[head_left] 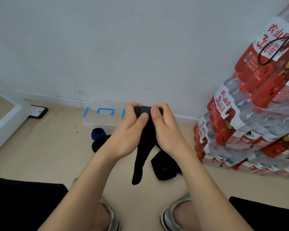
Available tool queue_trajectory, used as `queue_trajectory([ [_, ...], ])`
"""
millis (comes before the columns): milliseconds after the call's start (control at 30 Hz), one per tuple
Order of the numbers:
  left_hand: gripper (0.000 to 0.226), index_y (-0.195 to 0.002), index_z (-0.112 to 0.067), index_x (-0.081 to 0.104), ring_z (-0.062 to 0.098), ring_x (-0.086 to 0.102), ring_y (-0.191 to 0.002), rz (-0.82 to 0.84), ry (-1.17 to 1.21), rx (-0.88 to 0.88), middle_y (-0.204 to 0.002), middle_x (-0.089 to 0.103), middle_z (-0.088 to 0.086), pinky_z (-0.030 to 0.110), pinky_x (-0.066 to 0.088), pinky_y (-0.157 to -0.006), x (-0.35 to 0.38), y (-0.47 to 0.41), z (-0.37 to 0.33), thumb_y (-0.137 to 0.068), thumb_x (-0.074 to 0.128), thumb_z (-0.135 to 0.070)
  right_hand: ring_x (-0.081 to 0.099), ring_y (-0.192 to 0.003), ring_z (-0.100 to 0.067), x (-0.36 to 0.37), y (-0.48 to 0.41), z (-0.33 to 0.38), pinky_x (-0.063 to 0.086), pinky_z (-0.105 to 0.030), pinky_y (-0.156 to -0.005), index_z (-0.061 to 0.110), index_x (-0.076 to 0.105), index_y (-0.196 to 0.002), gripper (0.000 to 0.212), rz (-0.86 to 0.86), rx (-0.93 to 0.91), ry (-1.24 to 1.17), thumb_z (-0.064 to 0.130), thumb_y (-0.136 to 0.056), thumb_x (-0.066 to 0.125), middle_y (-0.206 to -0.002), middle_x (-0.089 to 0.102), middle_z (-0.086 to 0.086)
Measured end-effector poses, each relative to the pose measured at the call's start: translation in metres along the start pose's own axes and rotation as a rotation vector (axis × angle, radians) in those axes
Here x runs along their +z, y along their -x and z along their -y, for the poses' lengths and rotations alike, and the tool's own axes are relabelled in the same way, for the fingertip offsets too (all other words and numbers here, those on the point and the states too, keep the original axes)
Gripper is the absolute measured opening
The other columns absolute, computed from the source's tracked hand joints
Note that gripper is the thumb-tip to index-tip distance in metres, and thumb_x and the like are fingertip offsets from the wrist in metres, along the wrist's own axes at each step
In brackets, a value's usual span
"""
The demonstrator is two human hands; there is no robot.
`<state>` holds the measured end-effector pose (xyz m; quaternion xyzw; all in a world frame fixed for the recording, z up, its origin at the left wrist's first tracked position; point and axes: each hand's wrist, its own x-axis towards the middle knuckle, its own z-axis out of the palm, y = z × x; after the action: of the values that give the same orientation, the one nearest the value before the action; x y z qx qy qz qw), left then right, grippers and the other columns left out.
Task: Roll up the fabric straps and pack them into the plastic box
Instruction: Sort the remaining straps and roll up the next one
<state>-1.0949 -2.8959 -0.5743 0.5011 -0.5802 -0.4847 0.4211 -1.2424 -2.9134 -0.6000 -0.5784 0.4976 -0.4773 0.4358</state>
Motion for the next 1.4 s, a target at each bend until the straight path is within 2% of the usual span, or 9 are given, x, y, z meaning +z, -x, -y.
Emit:
queue_trajectory([
  [200, 0.027, -0.121, -0.023, 0.057, -0.001, 0.064, -0.091, -0.094, -0.041, -0.004, -0.104, 0.067, -0.009, 0.025, 0.049, -0.083, 0.003, -0.002, 0.004, -0.115, 0.043, -0.045, 0.063, -0.097, -0.012, 0.004, 0.001, -0.005, 0.054, -0.045, -0.092, 0.033, 0.053, -0.116, 0.017, 0.025, -0.003, -0.093, 0.042, -0.101, 0.051, -0.1, 0.066, 0.015],
  [367, 0.016, -0.13, -0.024, 0.05, 0.012, 0.062, -0.103, -0.015, -0.004, 0.046, -0.116, 0.064, 0.002, 0.039, 0.053, -0.095, 0.003, 0.0, 0.008, -0.117, 0.043, -0.031, 0.059, -0.086, -0.005, 0.008, 0.001, -0.004, 0.05, -0.036, -0.084, 0.03, 0.055, -0.097, 0.043, -0.058, 0.056, -0.077, 0.072, -0.095, 0.042, -0.085, 0.063, 0.023],
  [600, 0.014, -0.118, -0.032, 0.059, 0.003, 0.066, -0.091, -0.09, -0.008, 0.021, -0.099, 0.069, -0.015, 0.028, 0.05, -0.081, 0.0, -0.006, 0.013, -0.111, 0.055, -0.043, 0.065, -0.108, -0.004, 0.011, 0.005, -0.011, 0.053, -0.029, -0.095, 0.037, 0.052, -0.119, 0.015, 0.022, -0.038, -0.067, 0.043, -0.108, 0.045, -0.11, 0.066, 0.026],
  [700, 0.011, -0.12, -0.026, 0.055, 0.01, 0.068, -0.1, -0.168, -0.038, 0.092, -0.105, 0.068, -0.007, 0.031, 0.055, -0.088, -0.003, -0.009, 0.02, -0.113, 0.054, -0.034, 0.073, -0.088, -0.017, 0.012, 0.006, -0.007, 0.061, -0.041, -0.076, 0.046, 0.051, -0.121, 0.024, 0.025, 0.071, -0.07, 0.053, -0.098, 0.052, -0.094, 0.075, 0.009],
  [833, 0.01, -0.111, -0.031, 0.052, -0.001, 0.067, -0.093, -0.312, -0.001, 0.035, -0.106, 0.067, -0.005, 0.015, 0.053, -0.075, -0.006, -0.013, 0.033, -0.11, 0.061, -0.034, 0.058, -0.05, -0.012, 0.005, 0.002, 0.004, 0.048, -0.025, -0.048, 0.039, 0.061, -0.111, 0.036, 0.069, 0.116, -0.151, 0.016, -0.085, 0.05, -0.057, 0.059, 0.004],
  [1000, 0.01, -0.116, -0.021, 0.062, 0.02, 0.072, -0.095, -0.261, 0.296, -0.153, -0.111, 0.07, 0.008, 0.032, 0.059, -0.073, -0.014, -0.016, 0.041, -0.107, 0.067, -0.024, 0.08, -0.083, -0.021, -0.015, 0.003, 0.01, 0.063, -0.032, -0.07, 0.03, 0.083, -0.111, 0.053, 0.334, 0.013, -0.132, -0.012, -0.092, 0.055, -0.1, 0.083, -0.005],
  [1133, 0.018, -0.117, -0.009, 0.067, 0.028, 0.071, -0.077, -0.106, 0.336, -0.172, -0.112, 0.074, 0.023, 0.034, 0.058, -0.063, -0.015, -0.016, 0.04, -0.109, 0.052, -0.004, 0.067, -0.084, -0.015, -0.015, -0.001, 0.001, 0.058, -0.033, -0.08, 0.025, 0.081, -0.09, 0.009, 0.047, -0.119, 0.263, 0.017, -0.091, 0.086, -0.096, 0.069, -0.003],
  [1233, 0.04, -0.123, 0.0, 0.07, 0.029, 0.066, -0.07, -0.045, 0.394, -0.175, -0.1, 0.076, 0.021, 0.039, 0.055, -0.067, -0.003, -0.015, 0.032, -0.11, 0.043, -0.027, 0.061, -0.089, -0.007, -0.007, -0.003, -0.008, 0.045, -0.01, -0.069, 0.014, 0.065, -0.093, 0.018, -0.104, -0.141, 0.349, 0.027, -0.102, 0.073, -0.1, 0.061, -0.002],
  [1400, 0.035, -0.103, -0.009, 0.064, 0.02, 0.061, -0.065, -0.056, 0.097, 0.003, -0.078, 0.068, 0.005, 0.037, 0.05, -0.065, 0.008, -0.006, 0.032, -0.11, 0.059, -0.043, 0.073, -0.071, -0.03, 0.003, 0.001, -0.021, 0.052, -0.022, -0.051, 0.016, 0.053, -0.096, 0.021, -0.123, 0.027, 0.143, 0.03, -0.11, 0.06, -0.087, 0.071, -0.012],
])
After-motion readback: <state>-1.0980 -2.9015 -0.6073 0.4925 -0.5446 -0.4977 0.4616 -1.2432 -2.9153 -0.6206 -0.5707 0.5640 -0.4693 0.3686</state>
